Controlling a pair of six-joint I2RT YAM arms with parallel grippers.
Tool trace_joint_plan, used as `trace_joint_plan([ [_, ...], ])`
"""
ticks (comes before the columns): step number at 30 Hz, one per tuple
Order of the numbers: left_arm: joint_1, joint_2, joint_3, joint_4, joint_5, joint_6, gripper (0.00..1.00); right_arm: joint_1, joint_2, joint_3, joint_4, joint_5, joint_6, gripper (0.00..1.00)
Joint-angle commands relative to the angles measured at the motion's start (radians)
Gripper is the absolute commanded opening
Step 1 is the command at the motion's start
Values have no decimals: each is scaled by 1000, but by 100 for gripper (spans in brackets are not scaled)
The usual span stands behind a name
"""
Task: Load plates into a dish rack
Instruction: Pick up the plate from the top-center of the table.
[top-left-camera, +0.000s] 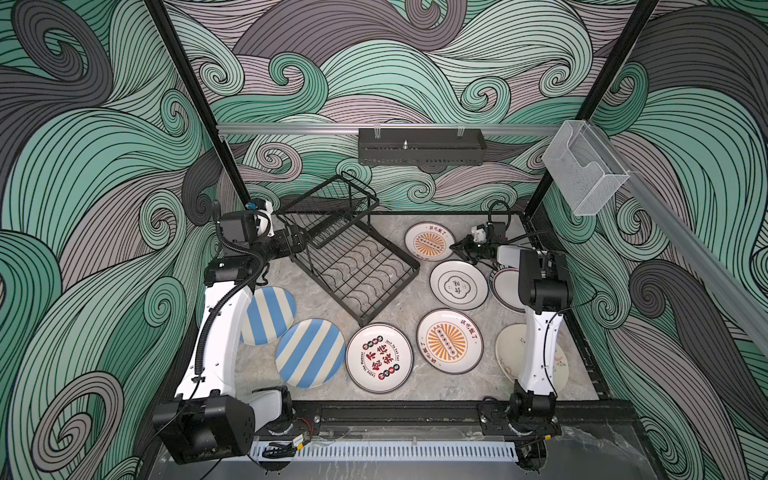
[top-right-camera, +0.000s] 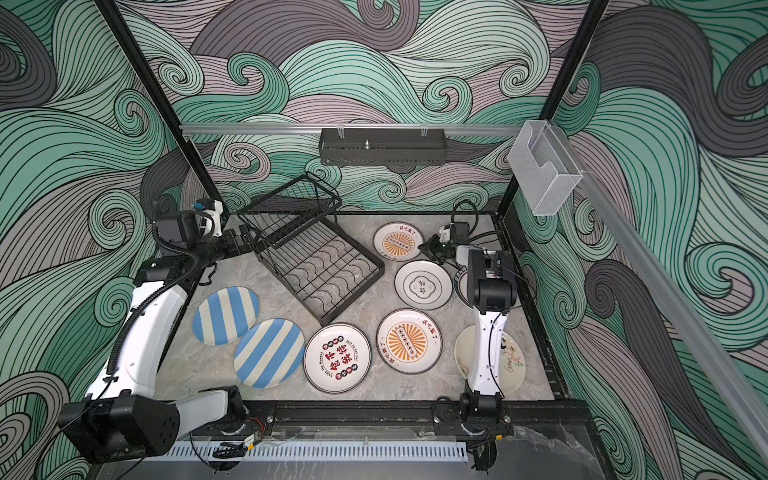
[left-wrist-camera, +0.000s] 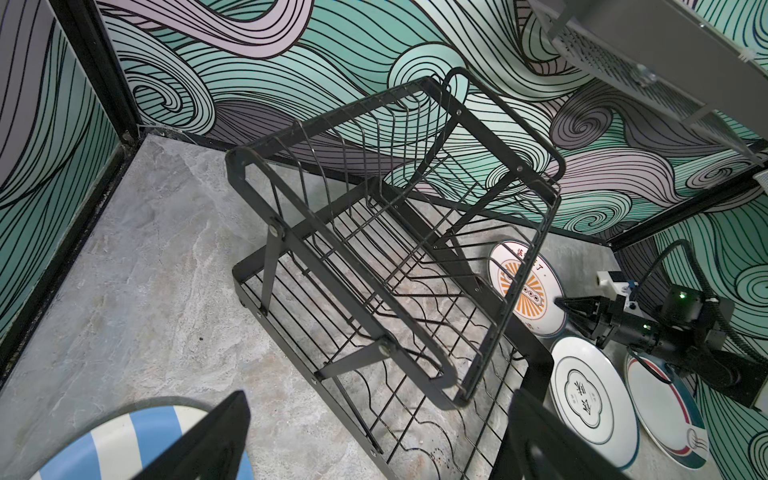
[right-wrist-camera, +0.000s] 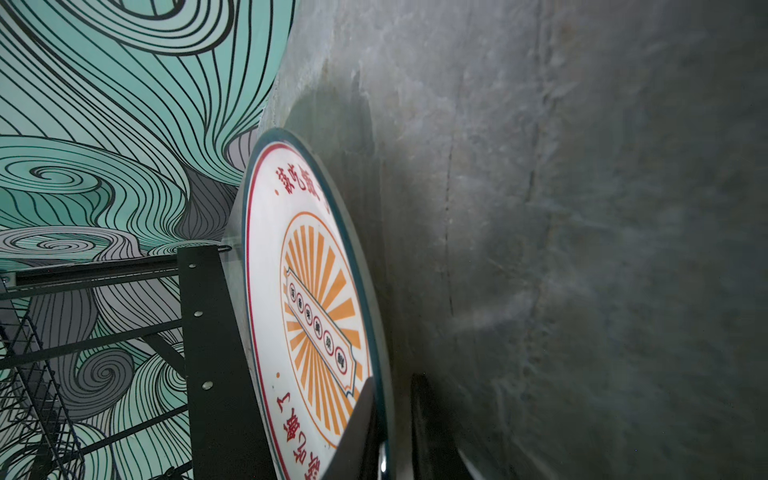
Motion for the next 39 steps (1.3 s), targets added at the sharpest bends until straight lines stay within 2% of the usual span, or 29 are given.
trace_joint_plan([
  [1,10,11,11,-20,-1,22,99,-8,26,-15,16,22,12,13],
  [9,10,13,12,-26,-4,29,99,-14,6,-17,41,28,20,0],
  [17,10,8,8,-27,-5,34,99,-32,-73,-51,65,6,5,0],
  [29,10,9,44,-51,-18,58,99,-43,-258,-97,-42,-51,-86,0],
  [34,10,10,65,-78,63,65,99,-43,-324,-127,-130,-107,-139,0],
  [39,-7,28,96,-180,206,57,99,-27,-424,-193,-247,-172,-214,0],
])
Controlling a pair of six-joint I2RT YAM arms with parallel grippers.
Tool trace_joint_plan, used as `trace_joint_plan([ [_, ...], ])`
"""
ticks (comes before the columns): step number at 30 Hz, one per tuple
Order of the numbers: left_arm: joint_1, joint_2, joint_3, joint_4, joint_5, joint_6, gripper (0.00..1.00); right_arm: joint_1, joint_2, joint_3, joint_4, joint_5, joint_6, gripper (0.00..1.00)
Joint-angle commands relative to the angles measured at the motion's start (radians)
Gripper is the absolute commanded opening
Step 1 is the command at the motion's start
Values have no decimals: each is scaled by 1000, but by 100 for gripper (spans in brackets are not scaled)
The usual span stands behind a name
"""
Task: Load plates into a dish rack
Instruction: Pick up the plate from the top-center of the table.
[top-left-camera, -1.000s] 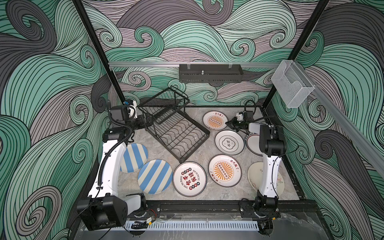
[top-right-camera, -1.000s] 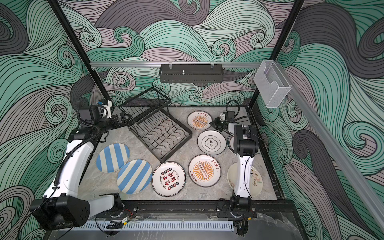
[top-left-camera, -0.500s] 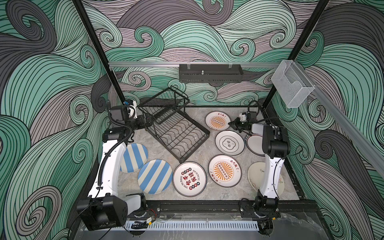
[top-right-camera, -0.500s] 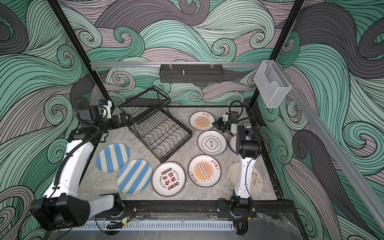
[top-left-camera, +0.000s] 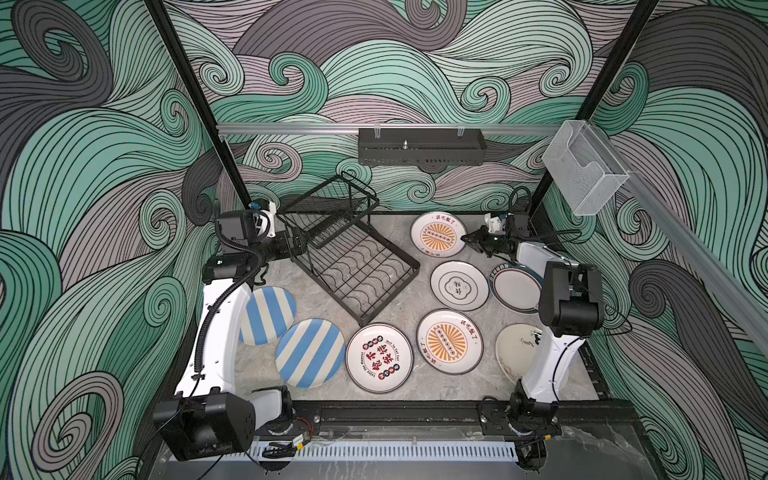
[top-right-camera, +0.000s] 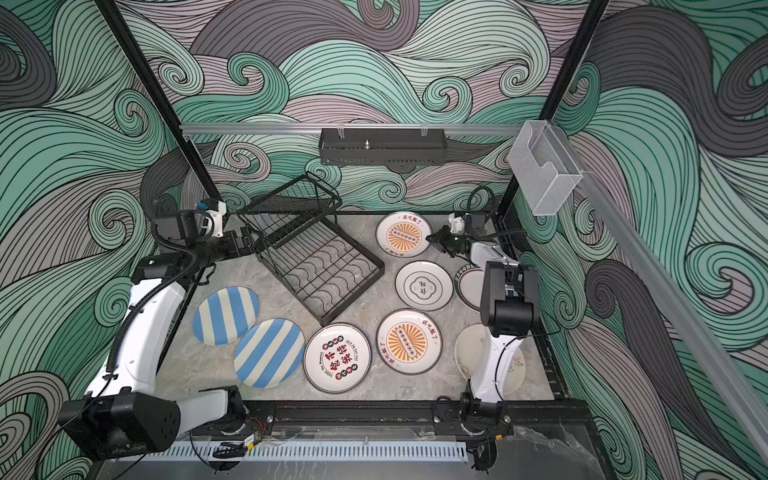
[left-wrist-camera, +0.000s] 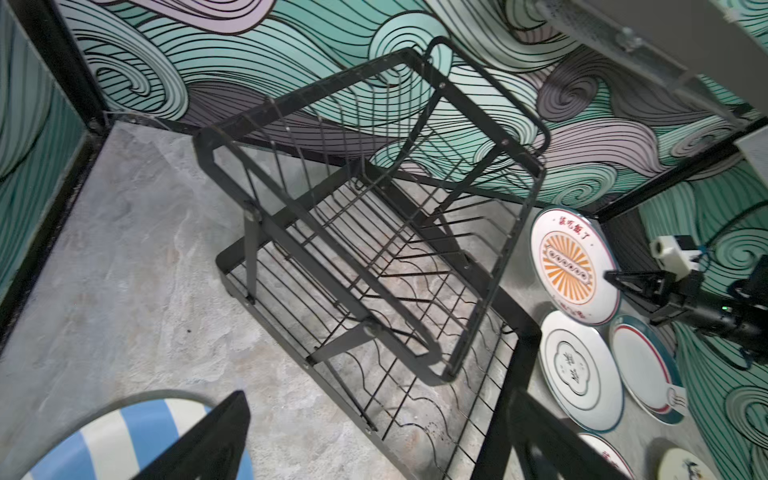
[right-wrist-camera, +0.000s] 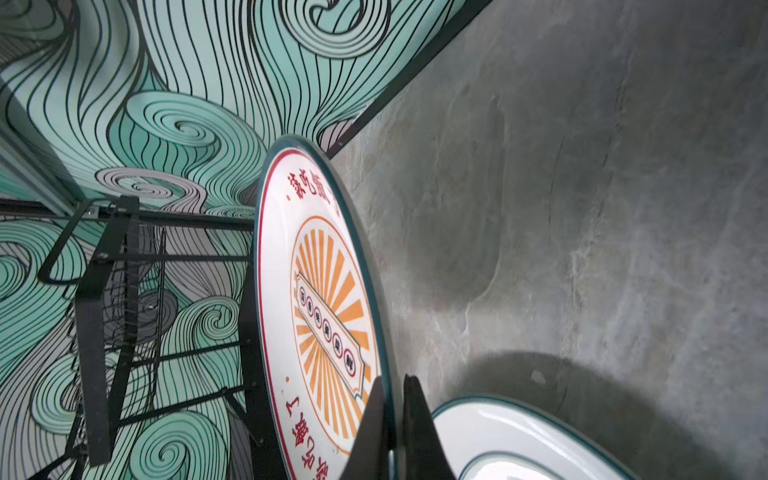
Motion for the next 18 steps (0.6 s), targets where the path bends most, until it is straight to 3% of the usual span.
trace_joint_plan([
  [1,-22,9,52,-127,108,5,98,17,-91,-40,-122,-94,-93,0],
  [4,-78,-22,32,-191,81,-12,98,54,-161,-71,-230,-91,-175,0],
  [8,-175,-82,-39,-196,44,-61,99,96,-241,-155,-231,-93,-189,0],
  [12,-287,-87,-118,-91,20,-142,99,135,-279,-223,-193,-89,-186,0],
  [18,-464,29,-174,112,-13,-194,99,152,-250,-265,-130,-103,-169,0],
])
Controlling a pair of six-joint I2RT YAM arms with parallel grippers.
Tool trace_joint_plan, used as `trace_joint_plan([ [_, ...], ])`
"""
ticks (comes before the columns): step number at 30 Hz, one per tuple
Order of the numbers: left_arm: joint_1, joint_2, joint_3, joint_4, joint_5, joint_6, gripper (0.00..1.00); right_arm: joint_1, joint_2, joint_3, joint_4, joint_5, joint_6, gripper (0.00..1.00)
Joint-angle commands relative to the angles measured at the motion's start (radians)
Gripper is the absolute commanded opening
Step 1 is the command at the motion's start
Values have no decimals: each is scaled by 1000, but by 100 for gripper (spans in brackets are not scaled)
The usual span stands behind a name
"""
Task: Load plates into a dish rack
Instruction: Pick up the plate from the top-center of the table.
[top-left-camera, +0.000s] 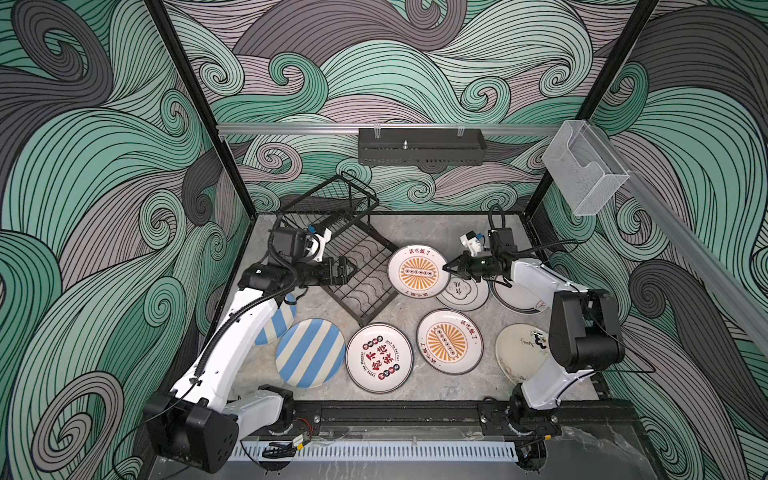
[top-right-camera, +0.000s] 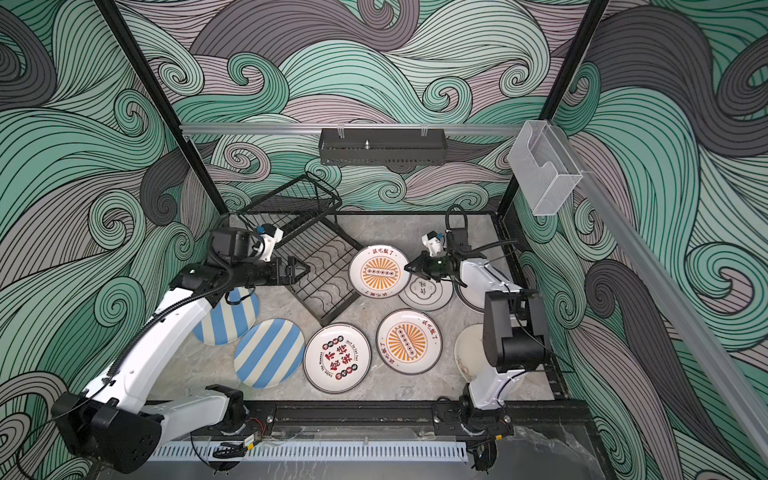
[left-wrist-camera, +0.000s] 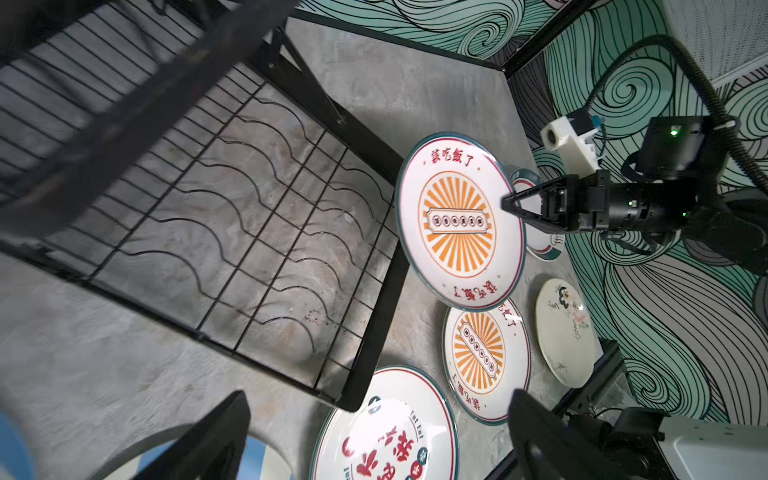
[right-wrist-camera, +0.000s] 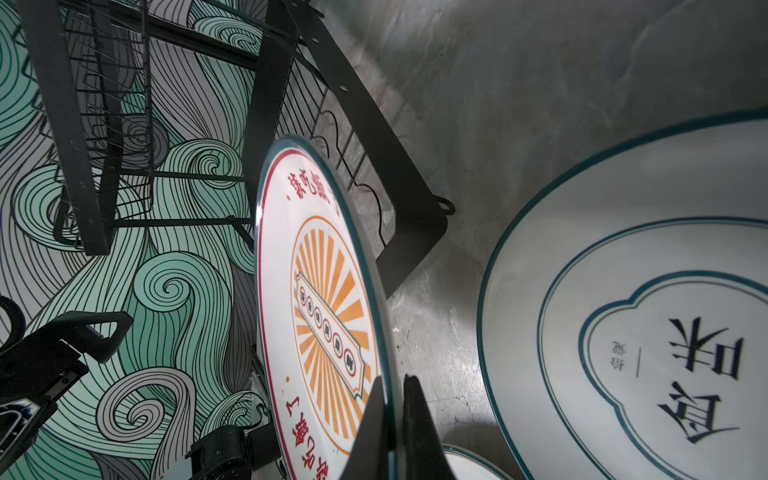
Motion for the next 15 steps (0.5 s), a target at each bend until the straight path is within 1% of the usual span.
trace_joint_plan([
  [1,-74,71,-28,161,-25,-54,99,-1,9,-6,65,-48,1,0],
  [4,-136,157,-10,206,-63,-54,99,0,22,0,51,-48,-15,0],
  [6,-166,232,22,203,-92,-45,99,2,30,0,52,-49,-19,0],
  [9,-203,350,103,158,-109,-32,99,4,40,0,47,-48,-26,0],
  [15,-265,547,236,152,-130,8,99,13,57,11,21,-43,-52,0],
])
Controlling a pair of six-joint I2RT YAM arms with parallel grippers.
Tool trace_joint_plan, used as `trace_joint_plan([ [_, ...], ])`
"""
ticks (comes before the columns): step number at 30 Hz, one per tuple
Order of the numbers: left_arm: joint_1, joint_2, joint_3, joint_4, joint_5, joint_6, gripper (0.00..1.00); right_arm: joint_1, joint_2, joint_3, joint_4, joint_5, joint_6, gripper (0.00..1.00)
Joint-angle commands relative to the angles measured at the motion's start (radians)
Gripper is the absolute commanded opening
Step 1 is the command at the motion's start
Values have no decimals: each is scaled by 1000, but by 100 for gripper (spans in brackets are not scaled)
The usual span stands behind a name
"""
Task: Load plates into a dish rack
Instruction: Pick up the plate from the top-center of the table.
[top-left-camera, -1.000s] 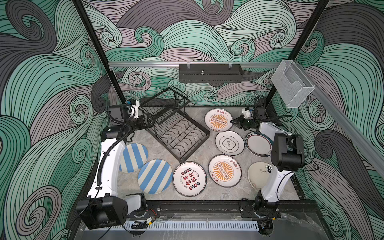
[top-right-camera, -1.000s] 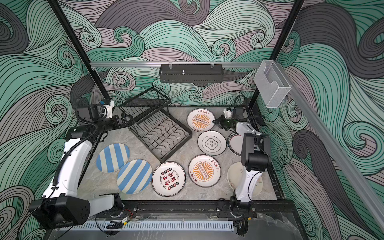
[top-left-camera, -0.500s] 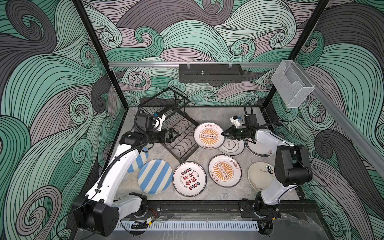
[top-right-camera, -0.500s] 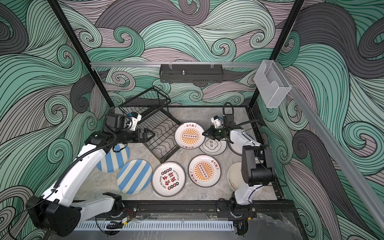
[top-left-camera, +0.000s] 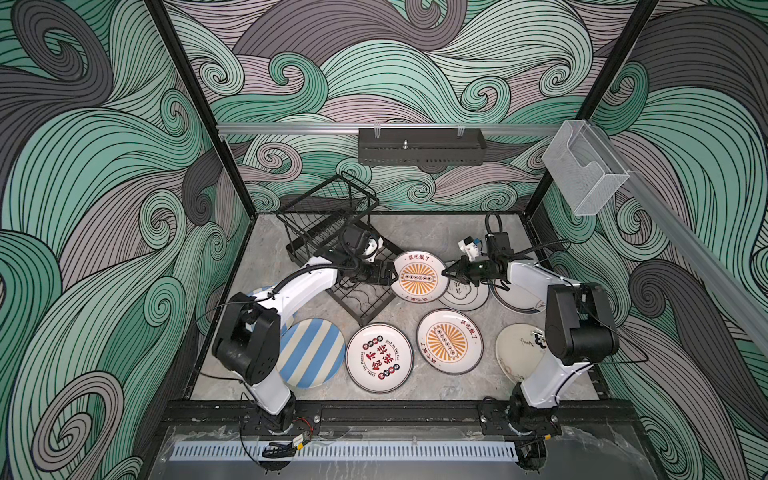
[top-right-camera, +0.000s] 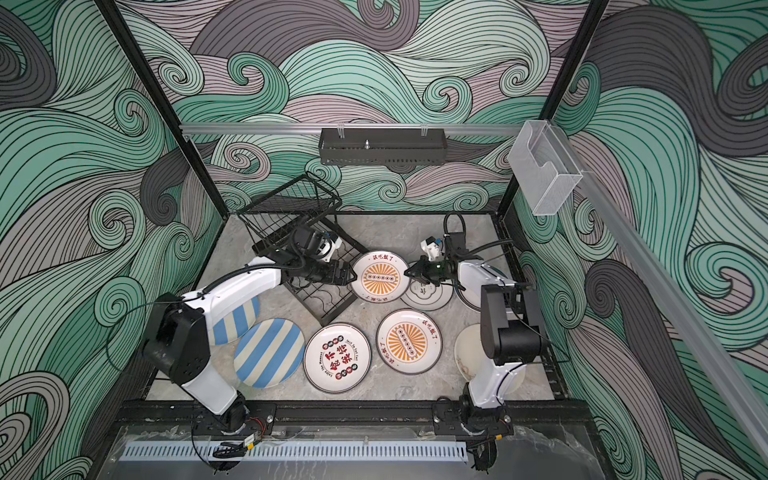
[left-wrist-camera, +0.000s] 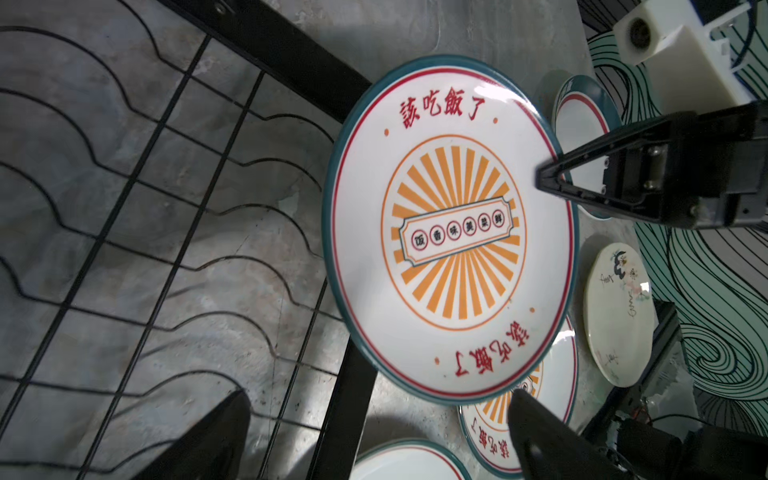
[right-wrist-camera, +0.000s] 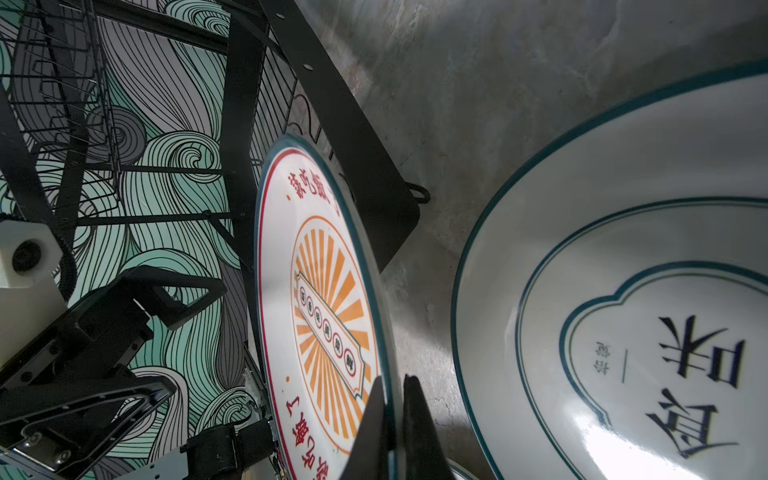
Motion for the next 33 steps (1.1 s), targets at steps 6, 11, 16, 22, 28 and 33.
trace_joint_plan([
  [6,-39,153,142,-46,-25,46,99,24,3,19,5,-25,-25,0],
  [11,-46,175,159,-49,-9,67,99,39,17,28,22,-26,-10,0],
  [16,-52,198,179,-34,35,89,99,51,39,42,20,-33,-11,0],
  [22,-57,225,199,-28,67,100,99,57,53,56,11,-38,-16,2],
  [28,-57,222,200,-25,71,106,99,67,54,54,21,-42,-10,16],
  [33,-57,216,202,-25,67,108,99,67,47,45,43,-51,6,18],
])
